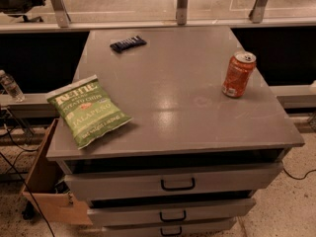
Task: Place coke can upright
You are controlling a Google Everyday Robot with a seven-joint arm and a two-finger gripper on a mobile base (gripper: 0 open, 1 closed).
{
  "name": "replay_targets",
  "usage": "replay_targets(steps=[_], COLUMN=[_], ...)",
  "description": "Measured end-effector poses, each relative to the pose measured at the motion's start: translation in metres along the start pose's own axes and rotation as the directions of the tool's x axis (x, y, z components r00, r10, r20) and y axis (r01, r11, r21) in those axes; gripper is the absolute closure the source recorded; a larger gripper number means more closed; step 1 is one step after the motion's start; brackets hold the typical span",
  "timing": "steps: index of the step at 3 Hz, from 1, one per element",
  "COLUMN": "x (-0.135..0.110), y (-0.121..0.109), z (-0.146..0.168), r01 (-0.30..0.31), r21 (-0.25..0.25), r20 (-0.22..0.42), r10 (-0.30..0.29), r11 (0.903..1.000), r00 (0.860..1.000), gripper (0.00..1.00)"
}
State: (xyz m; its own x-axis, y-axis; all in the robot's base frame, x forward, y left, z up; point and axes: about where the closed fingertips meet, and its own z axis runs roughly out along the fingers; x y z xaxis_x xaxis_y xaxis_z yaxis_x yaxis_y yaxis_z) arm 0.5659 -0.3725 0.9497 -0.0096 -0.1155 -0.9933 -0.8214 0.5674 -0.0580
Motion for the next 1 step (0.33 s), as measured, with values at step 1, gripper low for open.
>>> replay_targets(steps=[1], x=[-0.0018], y=[-0.0012], z=[0.0024], r01=[0.003], r21=[-0.002], r20=[0.003], r10=[-0.003], r11=[1.0000], r00=[1.000], gripper=[0.00])
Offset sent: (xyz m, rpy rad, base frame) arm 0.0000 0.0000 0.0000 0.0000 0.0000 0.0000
